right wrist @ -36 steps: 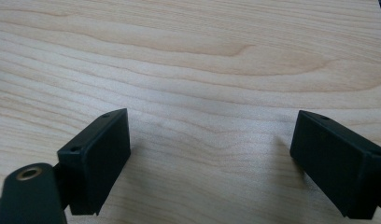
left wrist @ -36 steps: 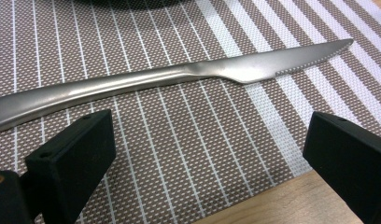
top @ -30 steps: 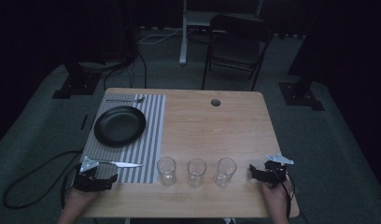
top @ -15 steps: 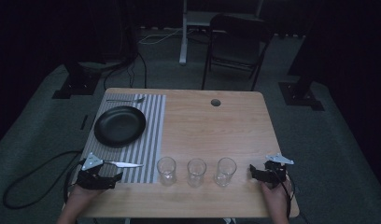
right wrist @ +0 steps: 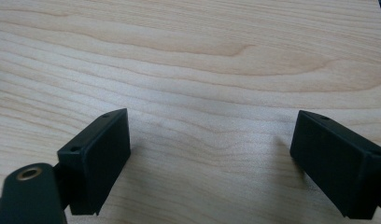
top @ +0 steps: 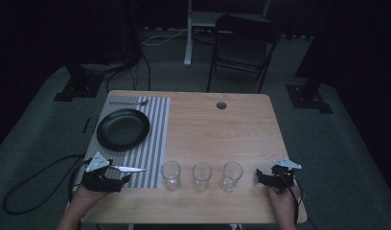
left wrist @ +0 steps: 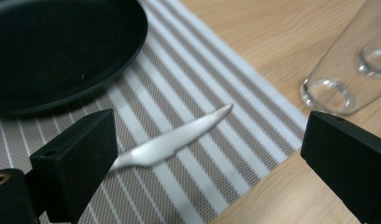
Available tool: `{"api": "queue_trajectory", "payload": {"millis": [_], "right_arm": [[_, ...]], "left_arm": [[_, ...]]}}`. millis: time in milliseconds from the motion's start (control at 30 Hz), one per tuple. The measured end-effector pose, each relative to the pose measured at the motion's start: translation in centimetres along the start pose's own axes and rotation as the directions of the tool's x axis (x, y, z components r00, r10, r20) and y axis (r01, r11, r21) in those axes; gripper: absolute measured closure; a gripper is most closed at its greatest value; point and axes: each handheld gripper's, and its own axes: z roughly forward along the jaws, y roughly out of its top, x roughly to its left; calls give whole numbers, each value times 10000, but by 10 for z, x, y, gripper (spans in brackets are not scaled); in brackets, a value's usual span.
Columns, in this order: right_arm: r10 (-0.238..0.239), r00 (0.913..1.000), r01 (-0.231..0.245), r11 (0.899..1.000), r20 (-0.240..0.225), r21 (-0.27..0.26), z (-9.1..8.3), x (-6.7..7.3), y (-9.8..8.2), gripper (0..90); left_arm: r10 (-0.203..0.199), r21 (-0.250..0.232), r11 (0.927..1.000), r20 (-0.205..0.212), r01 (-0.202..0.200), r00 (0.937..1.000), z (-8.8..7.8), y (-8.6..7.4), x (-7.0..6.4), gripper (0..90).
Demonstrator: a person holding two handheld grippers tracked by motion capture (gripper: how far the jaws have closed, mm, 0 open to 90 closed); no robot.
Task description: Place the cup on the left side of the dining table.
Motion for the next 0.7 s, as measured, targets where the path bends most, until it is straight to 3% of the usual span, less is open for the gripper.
{"api": "queue_trajectory", "payload": {"millis": [200, 333, 467, 700], "right_arm": [[-3, 10000, 3, 10000, 0, 6, 0, 0, 0, 117], [-8, 10000, 8, 10000, 1, 9, 0, 0, 0, 117], [-19, 10000, 19, 10000, 2, 6, 0, 0, 0, 117], [-16, 10000, 16, 10000, -2, -8, 0, 0, 0, 117]], "left_arm": [[395, -182, 9991, 338, -389, 9986, -3, 12, -6, 44], [670, -268, 9975, 332, -661, 9972, -3, 19, -12, 44], [910, -303, 9955, 638, -893, 9938, -2, 27, -17, 44], [1366, -439, 9900, 681, -1338, 9883, 0, 43, -26, 44]]}}
